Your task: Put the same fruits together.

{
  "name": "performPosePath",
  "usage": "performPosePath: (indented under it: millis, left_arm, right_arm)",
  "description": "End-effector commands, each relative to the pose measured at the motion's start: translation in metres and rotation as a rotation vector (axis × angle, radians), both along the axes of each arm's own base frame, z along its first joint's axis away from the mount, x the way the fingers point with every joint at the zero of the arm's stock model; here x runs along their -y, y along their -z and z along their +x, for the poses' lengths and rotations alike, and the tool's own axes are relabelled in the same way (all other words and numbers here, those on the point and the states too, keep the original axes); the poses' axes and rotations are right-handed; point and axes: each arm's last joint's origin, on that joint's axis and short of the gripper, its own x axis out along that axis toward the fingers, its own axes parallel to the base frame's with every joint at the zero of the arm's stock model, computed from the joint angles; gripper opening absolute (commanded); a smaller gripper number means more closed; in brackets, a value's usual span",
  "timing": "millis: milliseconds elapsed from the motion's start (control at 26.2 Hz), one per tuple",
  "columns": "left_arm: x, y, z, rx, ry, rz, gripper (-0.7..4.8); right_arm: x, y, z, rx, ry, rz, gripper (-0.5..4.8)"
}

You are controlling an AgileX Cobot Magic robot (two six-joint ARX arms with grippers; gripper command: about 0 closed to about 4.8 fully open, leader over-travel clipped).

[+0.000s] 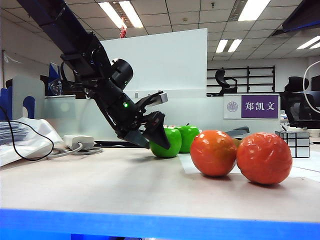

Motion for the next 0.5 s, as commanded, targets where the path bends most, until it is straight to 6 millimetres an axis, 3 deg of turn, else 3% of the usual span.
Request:
performPosePath:
  millis: [38,496]
  left_arm:
    - [0.003,-0.001,-0.001,0.010,-0.029,0.020,4.79]
    - [0.004,-0.019,-0.005,0.008,-0.026,-0.023,4.79]
  right_arm:
    - [0.000,-0.004,0.000,0.027,0.001,0.003,0.22]
    - [0.000,-0.003,0.001,0.025,0.002,0.003,0.22]
